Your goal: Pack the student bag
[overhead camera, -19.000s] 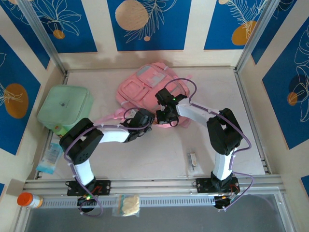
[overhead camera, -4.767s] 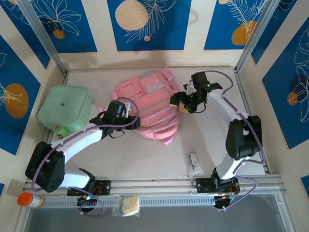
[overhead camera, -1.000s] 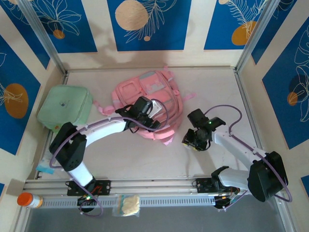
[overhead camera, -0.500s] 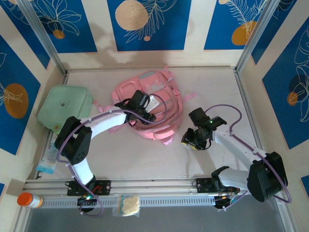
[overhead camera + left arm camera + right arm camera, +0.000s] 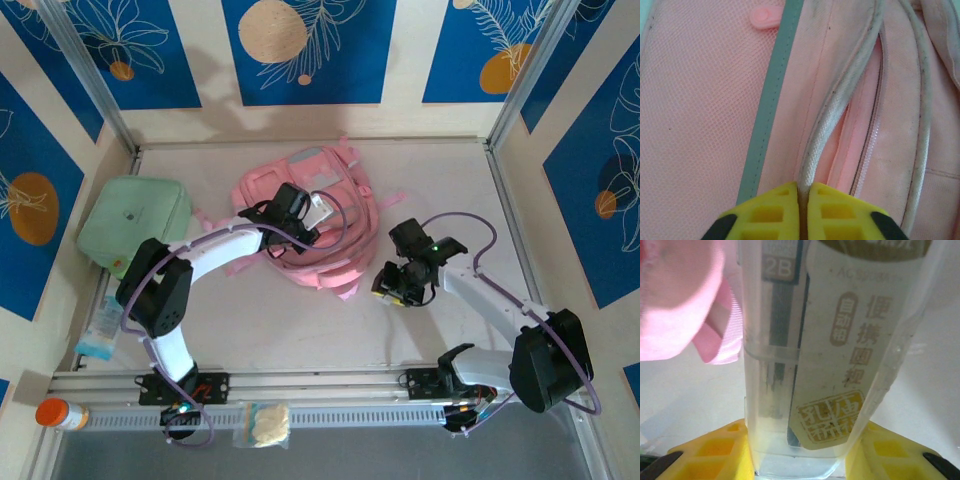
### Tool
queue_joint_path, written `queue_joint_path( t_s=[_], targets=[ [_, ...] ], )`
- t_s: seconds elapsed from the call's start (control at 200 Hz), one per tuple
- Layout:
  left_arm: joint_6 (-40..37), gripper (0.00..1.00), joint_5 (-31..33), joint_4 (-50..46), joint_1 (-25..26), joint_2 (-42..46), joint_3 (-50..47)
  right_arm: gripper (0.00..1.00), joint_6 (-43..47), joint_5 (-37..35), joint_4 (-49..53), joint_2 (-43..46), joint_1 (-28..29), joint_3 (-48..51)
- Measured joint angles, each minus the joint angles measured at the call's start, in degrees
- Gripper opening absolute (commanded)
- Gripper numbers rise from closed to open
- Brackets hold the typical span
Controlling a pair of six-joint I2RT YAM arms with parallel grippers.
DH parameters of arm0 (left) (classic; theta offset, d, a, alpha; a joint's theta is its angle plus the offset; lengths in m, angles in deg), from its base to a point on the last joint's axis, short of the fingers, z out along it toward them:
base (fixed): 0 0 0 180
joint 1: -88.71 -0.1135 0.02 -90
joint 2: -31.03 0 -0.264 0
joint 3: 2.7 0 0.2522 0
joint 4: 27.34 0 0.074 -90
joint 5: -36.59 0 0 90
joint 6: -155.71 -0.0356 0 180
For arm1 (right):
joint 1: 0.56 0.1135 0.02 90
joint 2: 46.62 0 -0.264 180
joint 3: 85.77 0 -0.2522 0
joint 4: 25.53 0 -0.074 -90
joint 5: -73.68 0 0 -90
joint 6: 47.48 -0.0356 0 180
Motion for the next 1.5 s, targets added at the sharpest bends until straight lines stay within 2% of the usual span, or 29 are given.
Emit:
queue_joint_path(
  t_s=[0.075, 0.25, 0.585, 0.755, 1.055, 1.206, 1.371, 1.501],
  targets=[
    [0.39, 0.00, -0.02, -0.35, 0.00, 0.00, 0.26, 0.34, 0.61, 0.52, -0.11, -0.09, 0.00, -1.01],
    [2.78, 0.00, 0.52, -1.20, 0.48, 0.20, 1.03, 0.34, 2.99, 1.95, 0.26, -2.43, -0.02, -5.01],
    [9.66, 0.00, 7.54, -3.72, 6.64, 0.11, 7.45, 0.34, 8.09, 6.71, 0.04, -9.44, -3.34, -13.97],
    [17.49, 0.00, 11.87, -3.74, 10.27, -0.35, 11.21, 0.34, 9.62, 8.94, -1.20, -14.10, -5.90, -17.27],
    [27.54, 0.00, 12.72, -3.32, 10.73, -1.11, 12.57, 0.34, 9.97, 13.90, -5.90, -24.35, -6.38, -27.12],
    [30.49, 0.00, 13.86, -2.45, 10.62, -1.11, 12.22, 0.42, 9.79, 15.87, -7.28, -29.18, -6.32, -30.27],
    [33.48, 0.00, 15.08, -1.51, 10.43, -1.11, 11.34, 0.59, 10.05, 16.74, -8.83, -31.76, -6.29, -30.51],
    [34.71, 0.00, 15.06, -0.94, 10.10, -1.05, 11.26, 0.63, 10.23, 16.79, -9.42, -31.69, -6.86, -30.16]
  ],
)
